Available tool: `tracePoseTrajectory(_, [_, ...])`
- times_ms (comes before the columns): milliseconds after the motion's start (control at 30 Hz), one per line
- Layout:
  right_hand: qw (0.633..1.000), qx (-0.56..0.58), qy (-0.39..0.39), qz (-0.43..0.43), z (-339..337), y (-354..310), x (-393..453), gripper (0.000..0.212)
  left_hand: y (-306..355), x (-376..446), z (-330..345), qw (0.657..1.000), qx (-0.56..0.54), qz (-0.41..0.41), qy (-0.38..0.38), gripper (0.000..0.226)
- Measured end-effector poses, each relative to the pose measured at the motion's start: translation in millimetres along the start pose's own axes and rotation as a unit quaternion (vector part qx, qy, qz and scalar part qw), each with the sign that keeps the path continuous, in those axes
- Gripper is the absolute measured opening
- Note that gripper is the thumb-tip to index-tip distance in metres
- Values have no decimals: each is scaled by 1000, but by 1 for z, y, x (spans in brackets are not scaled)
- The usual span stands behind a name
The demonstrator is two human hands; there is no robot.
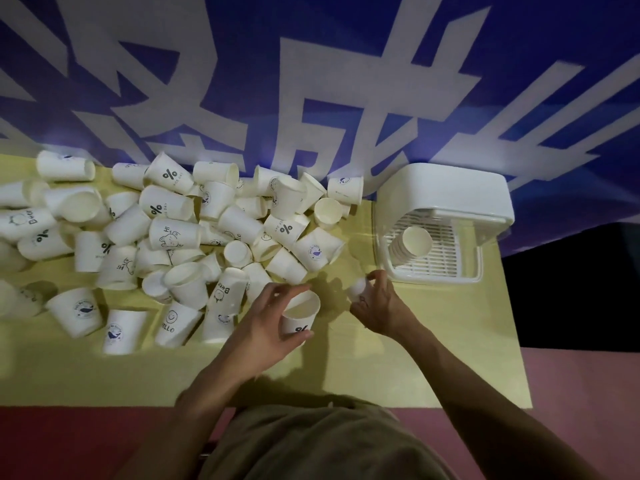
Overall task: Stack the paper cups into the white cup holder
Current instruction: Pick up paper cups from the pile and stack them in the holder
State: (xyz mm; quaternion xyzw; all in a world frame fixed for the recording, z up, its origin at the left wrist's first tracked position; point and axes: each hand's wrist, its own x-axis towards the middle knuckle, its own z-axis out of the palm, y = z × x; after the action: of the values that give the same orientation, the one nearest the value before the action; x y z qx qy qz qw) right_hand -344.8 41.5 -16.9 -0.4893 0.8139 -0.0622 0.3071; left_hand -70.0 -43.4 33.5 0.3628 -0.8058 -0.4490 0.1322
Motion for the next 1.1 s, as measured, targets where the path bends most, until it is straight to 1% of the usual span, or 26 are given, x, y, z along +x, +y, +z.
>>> tracePoseTrajectory(33, [999, -7, 15, -35, -4, 0, -5, 72, 4, 0, 4, 1000, 17, 5, -2, 73])
tracePoseTrajectory(100, [997, 32, 39, -56, -13, 1, -14, 68, 13, 0, 10, 999, 53, 12, 3, 74])
tracePoseTrajectory(167, [992, 58, 65, -90, -21, 1, -21, 69, 25, -1, 19, 996, 88, 16, 11, 74])
tracePoseTrajectory(233, [988, 66, 70, -117, -26, 5, -26, 68, 36, 1, 29, 991, 133, 9, 21, 70])
tracePoseTrajectory(333, [980, 103, 62, -160, -34, 15, -36, 64, 56, 13, 51, 977, 208, -28, 26, 61])
tracePoseTrajectory(433, [977, 121, 41, -170, -43, 34, -48, 72, 76, 24, 78, 973, 214, -72, 50, 55])
tracePoseTrajectory(467, [973, 134, 49, -180, -47, 39, -51, 72, 82, 27, 87, 973, 212, -76, 56, 53])
tracePoseTrajectory(500, [969, 143, 56, -192, -52, 44, -53, 68, 90, 31, 95, 972, 214, -76, 60, 52])
tracePoseTrajectory(567, [965, 147, 67, -208, -58, 57, -52, 52, 104, 40, 109, 973, 213, -68, 57, 51])
tracePoseTrajectory(633, [964, 155, 84, -200, -67, 73, -49, 47, 115, 52, 120, 974, 214, -47, 53, 50])
tracePoseTrajectory(700, [963, 172, 106, -180, -78, 84, -47, 48, 127, 67, 125, 977, 208, -28, 46, 49])
tracePoseTrajectory(833, [952, 166, 179, -184, -107, 99, -52, 54, 149, 101, 121, 977, 212, 21, 26, 51])
tracePoseTrajectory(900, [950, 176, 207, -156, -119, 108, -52, 57, 159, 121, 117, 974, 220, 50, 29, 50])
tracePoseTrajectory(967, [950, 185, 216, -133, -129, 116, -54, 57, 168, 141, 115, 971, 226, 72, 35, 51])
tracePoseTrajectory(1100, [950, 186, 215, -131, -141, 128, -62, 63, 180, 175, 118, 965, 248, 82, 25, 56])
